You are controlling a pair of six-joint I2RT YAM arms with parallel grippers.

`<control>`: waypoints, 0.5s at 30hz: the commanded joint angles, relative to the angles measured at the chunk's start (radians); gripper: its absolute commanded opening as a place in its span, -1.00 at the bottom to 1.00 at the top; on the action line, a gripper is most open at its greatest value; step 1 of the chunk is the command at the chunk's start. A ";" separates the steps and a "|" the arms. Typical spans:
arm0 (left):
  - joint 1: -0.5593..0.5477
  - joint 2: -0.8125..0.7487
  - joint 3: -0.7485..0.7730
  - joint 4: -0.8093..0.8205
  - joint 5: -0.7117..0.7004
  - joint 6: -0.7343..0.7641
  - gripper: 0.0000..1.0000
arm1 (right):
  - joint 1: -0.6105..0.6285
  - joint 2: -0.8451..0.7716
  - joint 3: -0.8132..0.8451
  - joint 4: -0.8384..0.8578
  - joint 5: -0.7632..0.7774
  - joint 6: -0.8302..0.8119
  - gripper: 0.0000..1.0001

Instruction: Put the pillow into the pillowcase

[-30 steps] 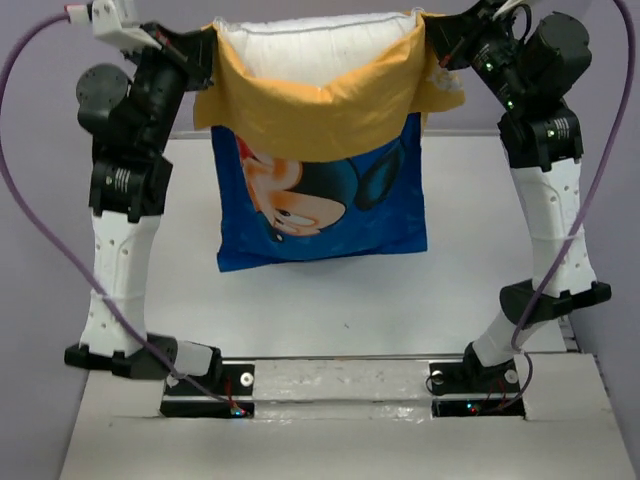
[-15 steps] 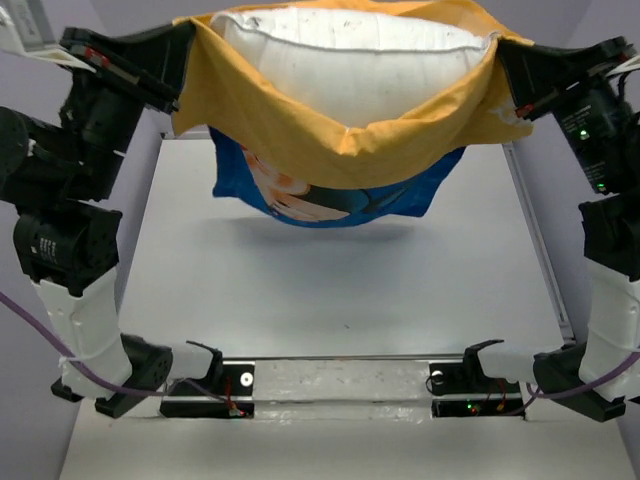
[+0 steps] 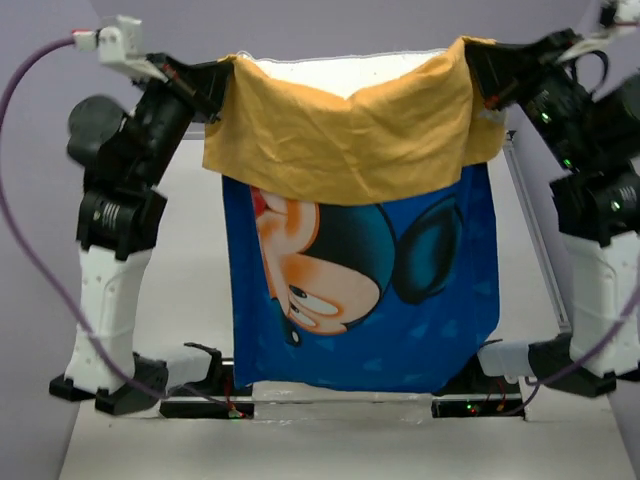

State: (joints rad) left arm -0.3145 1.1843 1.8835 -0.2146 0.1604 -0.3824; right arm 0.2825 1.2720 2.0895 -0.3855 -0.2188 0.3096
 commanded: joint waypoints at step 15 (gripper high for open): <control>0.097 0.287 0.604 -0.311 0.073 0.048 -1.00 | -0.003 0.152 0.102 0.101 -0.051 0.009 -1.00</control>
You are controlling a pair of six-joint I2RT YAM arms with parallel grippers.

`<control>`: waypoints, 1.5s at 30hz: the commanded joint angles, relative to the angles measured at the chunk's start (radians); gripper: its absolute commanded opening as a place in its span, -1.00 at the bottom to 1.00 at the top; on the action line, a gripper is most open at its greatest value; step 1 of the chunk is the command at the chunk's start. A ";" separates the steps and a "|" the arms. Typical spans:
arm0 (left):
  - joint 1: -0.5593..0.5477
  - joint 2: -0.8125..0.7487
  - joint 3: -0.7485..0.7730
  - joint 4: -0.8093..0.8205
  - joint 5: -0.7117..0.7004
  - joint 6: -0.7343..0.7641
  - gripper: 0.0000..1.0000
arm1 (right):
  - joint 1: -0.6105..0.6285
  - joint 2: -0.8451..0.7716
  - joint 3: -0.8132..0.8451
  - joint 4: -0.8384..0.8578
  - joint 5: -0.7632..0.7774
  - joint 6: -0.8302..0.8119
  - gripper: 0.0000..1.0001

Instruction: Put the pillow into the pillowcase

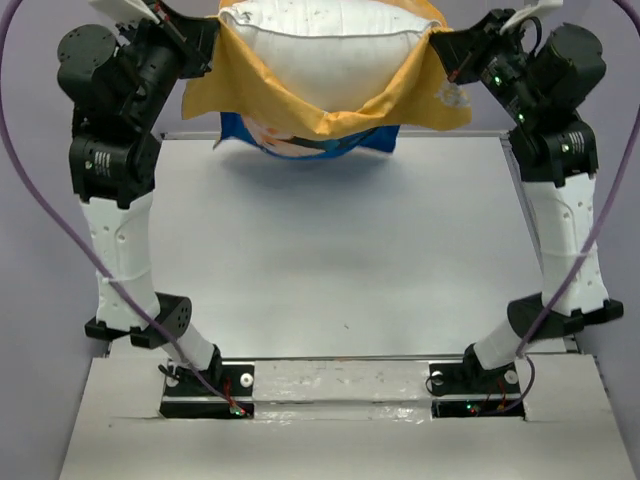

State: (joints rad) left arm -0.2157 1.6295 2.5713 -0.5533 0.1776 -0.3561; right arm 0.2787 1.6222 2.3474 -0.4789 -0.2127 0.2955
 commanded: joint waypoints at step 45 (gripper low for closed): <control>-1.025 -0.568 -1.677 0.506 -0.550 0.095 0.06 | -0.044 -0.875 -1.729 0.149 -0.171 0.272 -0.94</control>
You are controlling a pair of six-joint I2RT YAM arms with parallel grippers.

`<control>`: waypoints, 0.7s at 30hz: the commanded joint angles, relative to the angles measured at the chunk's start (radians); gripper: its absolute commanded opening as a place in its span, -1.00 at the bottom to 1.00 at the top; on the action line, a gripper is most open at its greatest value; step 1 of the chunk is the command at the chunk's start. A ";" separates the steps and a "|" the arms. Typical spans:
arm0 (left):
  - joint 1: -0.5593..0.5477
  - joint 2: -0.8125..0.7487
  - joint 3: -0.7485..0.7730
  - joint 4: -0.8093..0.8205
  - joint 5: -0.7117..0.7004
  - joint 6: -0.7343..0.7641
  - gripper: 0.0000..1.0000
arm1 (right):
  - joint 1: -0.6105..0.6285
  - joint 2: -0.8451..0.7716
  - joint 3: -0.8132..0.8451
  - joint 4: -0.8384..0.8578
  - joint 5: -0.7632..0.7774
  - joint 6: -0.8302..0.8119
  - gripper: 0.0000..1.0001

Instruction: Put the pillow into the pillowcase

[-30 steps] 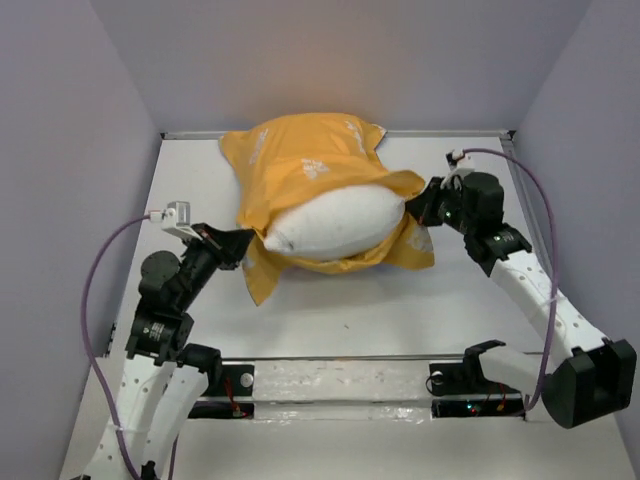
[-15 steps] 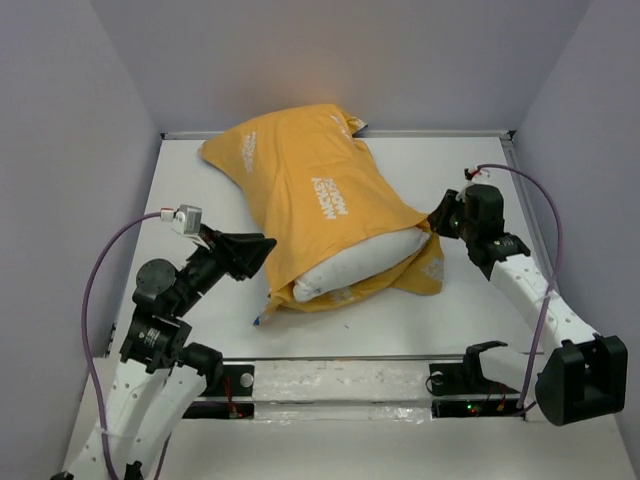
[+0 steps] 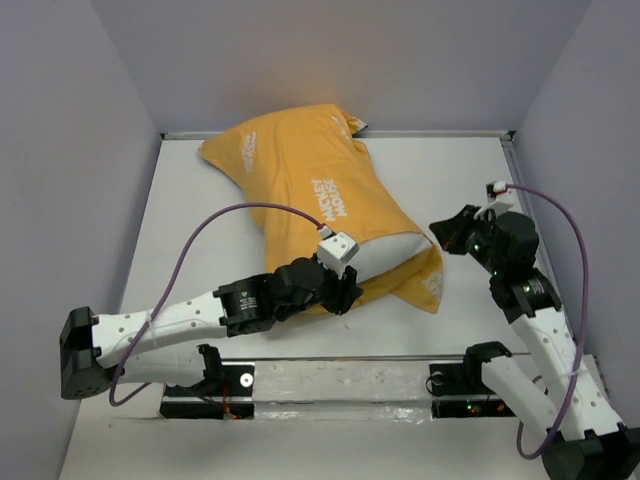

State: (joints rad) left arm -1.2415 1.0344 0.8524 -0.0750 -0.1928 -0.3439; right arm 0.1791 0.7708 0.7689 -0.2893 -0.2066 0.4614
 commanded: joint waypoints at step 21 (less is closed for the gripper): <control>0.082 0.319 0.039 0.196 -0.264 0.117 0.35 | 0.191 0.197 -0.431 0.415 0.093 0.341 0.01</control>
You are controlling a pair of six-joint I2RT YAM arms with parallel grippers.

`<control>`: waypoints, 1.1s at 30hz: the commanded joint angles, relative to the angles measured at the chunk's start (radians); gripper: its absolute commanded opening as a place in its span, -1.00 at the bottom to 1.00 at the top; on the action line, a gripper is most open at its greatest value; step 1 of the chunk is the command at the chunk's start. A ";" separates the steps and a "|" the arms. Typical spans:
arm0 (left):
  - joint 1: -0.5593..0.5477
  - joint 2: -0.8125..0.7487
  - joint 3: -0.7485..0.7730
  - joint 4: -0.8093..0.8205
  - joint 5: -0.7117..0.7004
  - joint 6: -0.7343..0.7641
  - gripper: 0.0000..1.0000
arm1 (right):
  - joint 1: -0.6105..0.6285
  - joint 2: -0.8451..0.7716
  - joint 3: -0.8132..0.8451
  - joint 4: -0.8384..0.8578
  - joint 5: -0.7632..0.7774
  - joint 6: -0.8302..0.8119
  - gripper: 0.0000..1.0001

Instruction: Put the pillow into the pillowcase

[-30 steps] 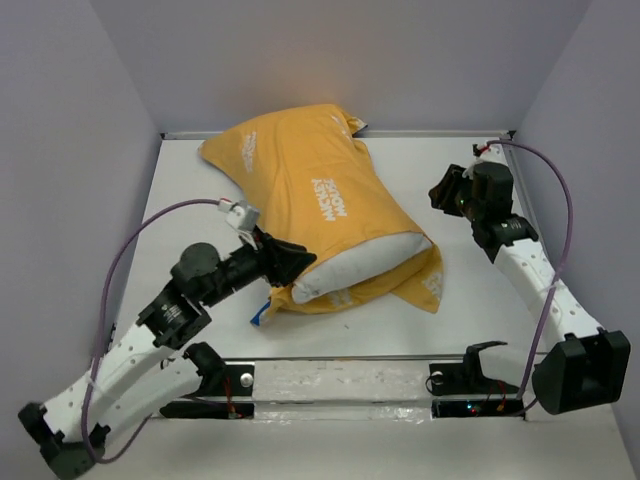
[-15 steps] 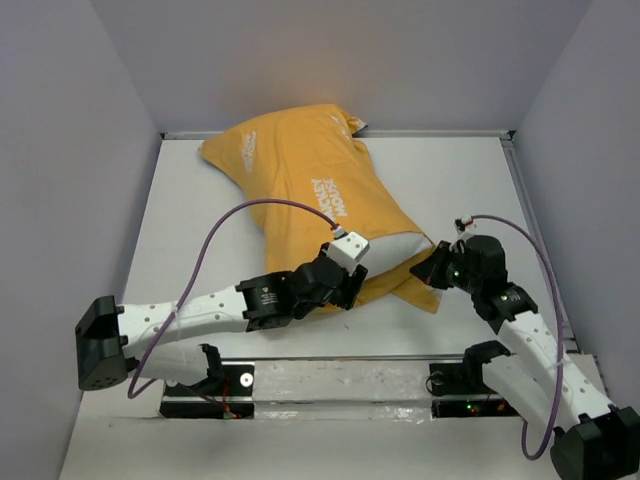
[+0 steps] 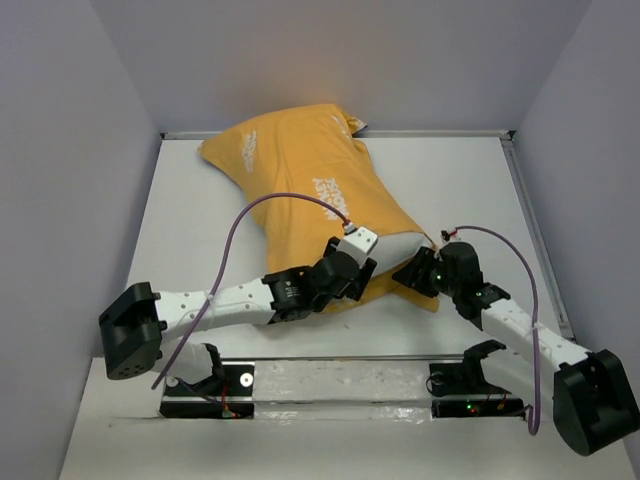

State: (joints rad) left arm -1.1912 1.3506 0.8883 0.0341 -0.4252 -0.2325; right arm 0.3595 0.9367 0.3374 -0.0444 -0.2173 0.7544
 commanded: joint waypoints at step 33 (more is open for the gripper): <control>0.387 0.278 0.110 0.365 0.134 -0.014 0.22 | 0.052 -0.409 0.156 -0.555 -0.122 -0.039 -1.00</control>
State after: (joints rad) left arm -0.8963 1.5352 0.9226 0.2794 -0.2020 -0.2901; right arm 0.3996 0.5629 0.3634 -0.3016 -0.1715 0.7990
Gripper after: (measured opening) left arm 0.606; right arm 0.010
